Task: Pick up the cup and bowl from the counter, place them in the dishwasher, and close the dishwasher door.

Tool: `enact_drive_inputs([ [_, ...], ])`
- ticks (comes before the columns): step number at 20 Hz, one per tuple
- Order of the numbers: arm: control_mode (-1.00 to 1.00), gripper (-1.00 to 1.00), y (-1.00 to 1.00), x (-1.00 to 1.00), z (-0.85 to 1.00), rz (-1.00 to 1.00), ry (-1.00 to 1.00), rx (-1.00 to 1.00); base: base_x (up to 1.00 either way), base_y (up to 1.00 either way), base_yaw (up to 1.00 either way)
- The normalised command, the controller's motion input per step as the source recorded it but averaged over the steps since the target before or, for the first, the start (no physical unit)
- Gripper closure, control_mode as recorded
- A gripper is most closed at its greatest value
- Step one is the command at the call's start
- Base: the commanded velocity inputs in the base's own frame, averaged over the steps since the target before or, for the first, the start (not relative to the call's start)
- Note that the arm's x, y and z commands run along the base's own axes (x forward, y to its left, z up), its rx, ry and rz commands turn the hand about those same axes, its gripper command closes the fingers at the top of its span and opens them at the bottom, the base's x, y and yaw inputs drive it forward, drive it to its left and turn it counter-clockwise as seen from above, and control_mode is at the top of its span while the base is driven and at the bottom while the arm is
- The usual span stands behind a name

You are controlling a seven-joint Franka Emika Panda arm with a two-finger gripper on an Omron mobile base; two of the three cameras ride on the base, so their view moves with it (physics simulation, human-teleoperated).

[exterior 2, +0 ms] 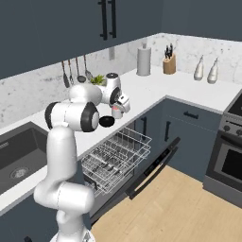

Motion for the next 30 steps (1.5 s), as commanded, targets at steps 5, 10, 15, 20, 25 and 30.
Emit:
enact_drive_inputs([
  [5,-1.0,-1.0,0.03,0.52,-0.25,-0.03,-0.01,-0.01,0.0,0.0,0.0],
  [10,-1.0,-1.0,0.0,0.51,-0.2,-0.03,-0.04,0.0,0.0,0.0,0.0],
  [15,-1.0,-1.0,0.0,0.44,-0.2,-0.04,-0.01,0.0,0.0,0.0,0.0],
  [20,-1.0,-1.0,0.0,0.23,-0.28,-0.03,-0.01,0.0,0.0,0.0,0.0],
  [25,-1.0,-1.0,0.0,0.02,-0.29,-0.02,-0.02,0.0,0.0,0.0,0.0],
  [30,-1.0,1.0,0.0,0.0,-0.35,-0.01,-0.04,0.0,0.0,0.0,0.0],
])
